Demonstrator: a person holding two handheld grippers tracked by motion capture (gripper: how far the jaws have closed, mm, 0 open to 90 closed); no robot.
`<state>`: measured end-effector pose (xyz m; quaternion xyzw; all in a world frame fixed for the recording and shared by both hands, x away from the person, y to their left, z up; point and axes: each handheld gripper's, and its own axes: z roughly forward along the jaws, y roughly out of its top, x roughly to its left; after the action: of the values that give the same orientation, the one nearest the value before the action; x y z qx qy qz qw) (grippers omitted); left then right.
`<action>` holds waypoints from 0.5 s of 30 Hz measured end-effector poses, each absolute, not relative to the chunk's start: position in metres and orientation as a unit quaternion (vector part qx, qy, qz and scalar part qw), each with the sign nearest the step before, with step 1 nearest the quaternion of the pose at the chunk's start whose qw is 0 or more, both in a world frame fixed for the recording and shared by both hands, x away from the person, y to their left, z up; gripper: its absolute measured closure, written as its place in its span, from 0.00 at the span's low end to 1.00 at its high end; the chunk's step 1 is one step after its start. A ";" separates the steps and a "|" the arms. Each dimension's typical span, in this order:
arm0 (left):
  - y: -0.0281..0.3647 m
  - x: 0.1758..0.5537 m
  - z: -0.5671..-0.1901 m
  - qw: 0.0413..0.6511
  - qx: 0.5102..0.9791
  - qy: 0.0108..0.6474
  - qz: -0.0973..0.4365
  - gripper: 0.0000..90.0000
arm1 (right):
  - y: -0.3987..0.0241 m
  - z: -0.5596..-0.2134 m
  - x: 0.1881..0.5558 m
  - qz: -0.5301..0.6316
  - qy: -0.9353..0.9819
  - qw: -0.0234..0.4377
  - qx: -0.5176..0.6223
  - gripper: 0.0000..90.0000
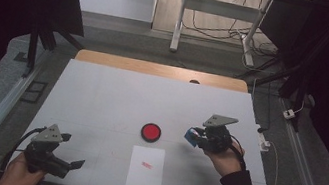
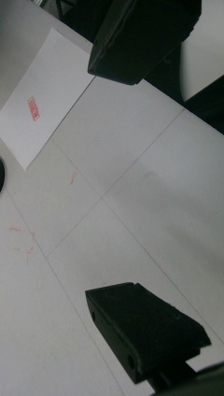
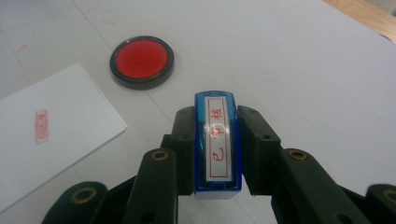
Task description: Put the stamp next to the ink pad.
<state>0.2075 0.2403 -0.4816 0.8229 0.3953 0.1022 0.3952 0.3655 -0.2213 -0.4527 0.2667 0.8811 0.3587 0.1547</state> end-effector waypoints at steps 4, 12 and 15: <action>0.240 0.207 -0.481 0.394 0.823 0.396 0.104 0.00 | -0.225 -0.458 0.369 0.354 0.882 0.156 0.270 0.77; 0.240 0.208 -0.482 0.391 0.824 0.397 0.103 0.00 | -0.229 -0.467 0.374 0.349 0.882 0.150 0.277 0.77; 0.240 0.208 -0.482 0.390 0.825 0.397 0.104 0.00 | -0.228 -0.471 0.376 0.342 0.885 0.148 0.279 0.77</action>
<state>0.2078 0.2399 -0.4816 0.8247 0.3966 0.1038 0.3896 0.3757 -0.2283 -0.4706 0.2788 0.8851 0.3417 0.1484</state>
